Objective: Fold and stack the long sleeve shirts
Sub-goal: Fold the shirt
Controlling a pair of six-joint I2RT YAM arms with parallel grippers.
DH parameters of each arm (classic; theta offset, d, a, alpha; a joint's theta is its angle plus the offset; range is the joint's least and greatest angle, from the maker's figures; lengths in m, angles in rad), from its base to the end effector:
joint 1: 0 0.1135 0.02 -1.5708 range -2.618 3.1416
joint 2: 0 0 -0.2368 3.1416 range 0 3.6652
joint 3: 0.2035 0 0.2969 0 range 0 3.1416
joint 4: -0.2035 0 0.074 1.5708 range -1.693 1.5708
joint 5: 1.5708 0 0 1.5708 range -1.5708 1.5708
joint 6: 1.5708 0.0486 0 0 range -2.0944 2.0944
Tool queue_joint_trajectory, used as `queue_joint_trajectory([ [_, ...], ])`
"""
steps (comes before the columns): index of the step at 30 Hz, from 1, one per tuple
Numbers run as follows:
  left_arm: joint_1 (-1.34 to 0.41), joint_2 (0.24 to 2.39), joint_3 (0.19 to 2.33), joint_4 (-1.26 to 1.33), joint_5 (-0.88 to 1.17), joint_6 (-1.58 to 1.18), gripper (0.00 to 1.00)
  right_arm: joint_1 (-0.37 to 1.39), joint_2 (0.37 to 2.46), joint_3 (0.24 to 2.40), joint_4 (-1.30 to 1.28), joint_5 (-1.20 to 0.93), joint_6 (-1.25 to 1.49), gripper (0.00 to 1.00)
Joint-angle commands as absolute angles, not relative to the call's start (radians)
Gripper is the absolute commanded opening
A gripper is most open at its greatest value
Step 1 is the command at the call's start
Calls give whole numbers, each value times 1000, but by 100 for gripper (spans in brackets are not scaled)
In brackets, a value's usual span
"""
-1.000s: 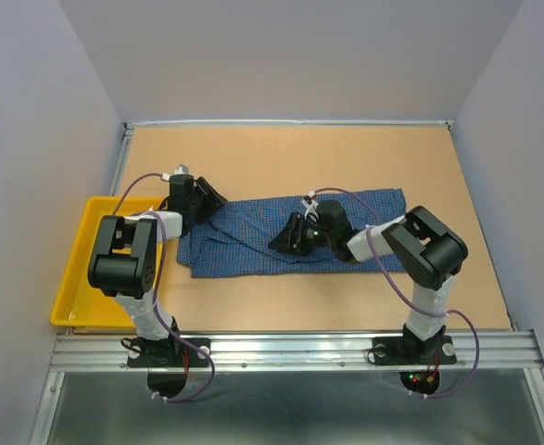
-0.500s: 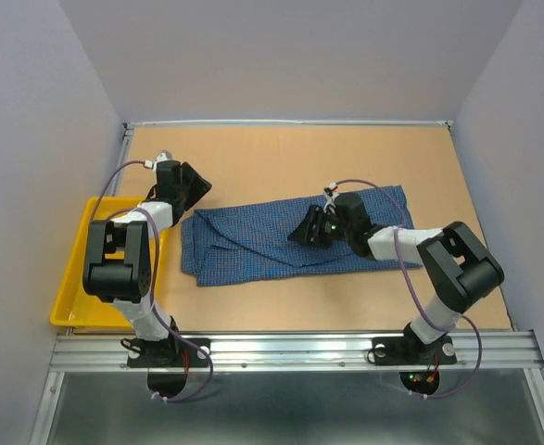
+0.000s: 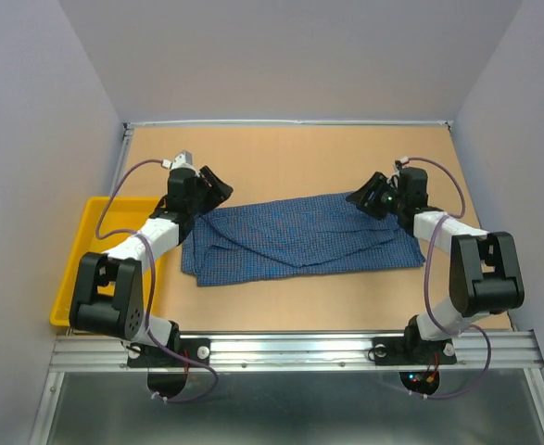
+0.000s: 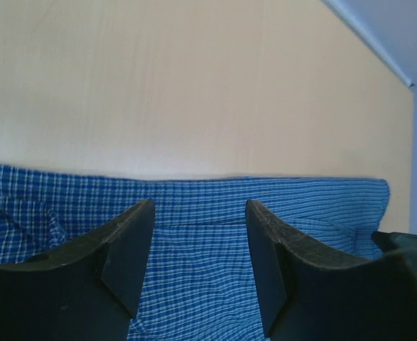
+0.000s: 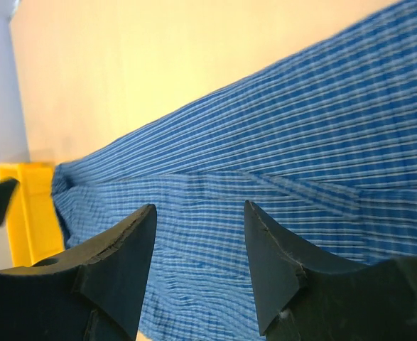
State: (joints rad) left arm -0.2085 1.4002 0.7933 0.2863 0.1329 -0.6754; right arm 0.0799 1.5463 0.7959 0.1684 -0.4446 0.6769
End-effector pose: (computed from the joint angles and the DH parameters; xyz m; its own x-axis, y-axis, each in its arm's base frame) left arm 0.3595 -0.0826 0.1918 -0.4458 -0.5391 -0.7146 0.0634 0.7773 -0.6259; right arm 0.3634 0.0501 0.1310 -0.6966 0.5115 -0.5031 0.0079 0.7066 0.7076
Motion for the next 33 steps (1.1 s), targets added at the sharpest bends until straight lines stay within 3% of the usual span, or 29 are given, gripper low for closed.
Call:
queue_joint_trajectory([
  [1, -206, 1482, 735, 278, 115, -706, 65, 22, 1595, 799, 156, -448, 640, 58],
  [12, -178, 1692, 824, 218, 55, -693, 64, -69, 1588, 678, 134, -345, 627, 58],
  [17, -181, 1752, 946, 163, 57, -683, 64, -66, 1481, 718, -55, -239, 532, 58],
  [21, -227, 1613, 954, 157, 8, -615, 65, -23, 1370, 767, -194, -132, 465, 58],
  [24, -311, 1470, 966, 71, -186, -586, 70, 98, 1344, 827, -292, -13, 414, 58],
  [33, -506, 1339, 801, -112, -253, -768, 75, 219, 1483, 928, -474, 143, 354, 59],
])
